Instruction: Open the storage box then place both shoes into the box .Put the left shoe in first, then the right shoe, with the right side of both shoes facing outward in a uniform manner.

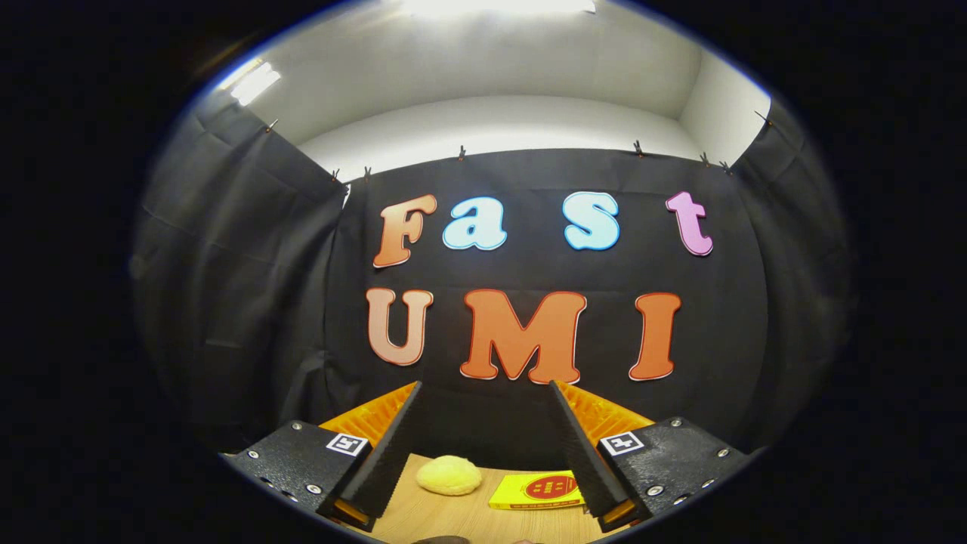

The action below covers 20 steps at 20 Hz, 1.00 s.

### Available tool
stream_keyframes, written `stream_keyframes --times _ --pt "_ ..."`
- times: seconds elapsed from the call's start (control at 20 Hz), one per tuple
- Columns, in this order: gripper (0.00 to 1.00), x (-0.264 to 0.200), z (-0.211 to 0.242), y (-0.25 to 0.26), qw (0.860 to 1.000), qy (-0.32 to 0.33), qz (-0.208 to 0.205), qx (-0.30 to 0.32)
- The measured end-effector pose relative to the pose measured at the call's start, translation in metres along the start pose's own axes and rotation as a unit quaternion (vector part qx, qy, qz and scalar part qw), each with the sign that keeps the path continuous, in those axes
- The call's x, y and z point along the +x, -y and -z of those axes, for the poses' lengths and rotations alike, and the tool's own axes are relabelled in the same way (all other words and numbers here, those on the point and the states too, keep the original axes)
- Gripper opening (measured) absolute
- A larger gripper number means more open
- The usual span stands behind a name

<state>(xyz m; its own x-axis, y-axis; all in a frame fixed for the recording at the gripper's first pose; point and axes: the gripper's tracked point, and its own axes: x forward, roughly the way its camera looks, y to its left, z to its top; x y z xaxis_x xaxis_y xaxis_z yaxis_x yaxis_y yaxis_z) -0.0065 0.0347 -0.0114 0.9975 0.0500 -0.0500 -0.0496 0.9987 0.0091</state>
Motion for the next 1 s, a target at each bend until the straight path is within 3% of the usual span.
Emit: stream_keyframes --times 0.4,0.6,0.75,1.0 --pt "0.94 0.005 0.070 -0.045 0.996 -0.077 -0.046 0.029" --pt "0.94 0.004 0.109 -0.072 0.986 -0.126 -0.077 0.076" --pt "0.93 -0.002 0.147 -0.104 0.964 -0.191 -0.123 0.137" --pt "0.93 -0.013 0.194 -0.137 0.924 -0.282 -0.160 0.202"
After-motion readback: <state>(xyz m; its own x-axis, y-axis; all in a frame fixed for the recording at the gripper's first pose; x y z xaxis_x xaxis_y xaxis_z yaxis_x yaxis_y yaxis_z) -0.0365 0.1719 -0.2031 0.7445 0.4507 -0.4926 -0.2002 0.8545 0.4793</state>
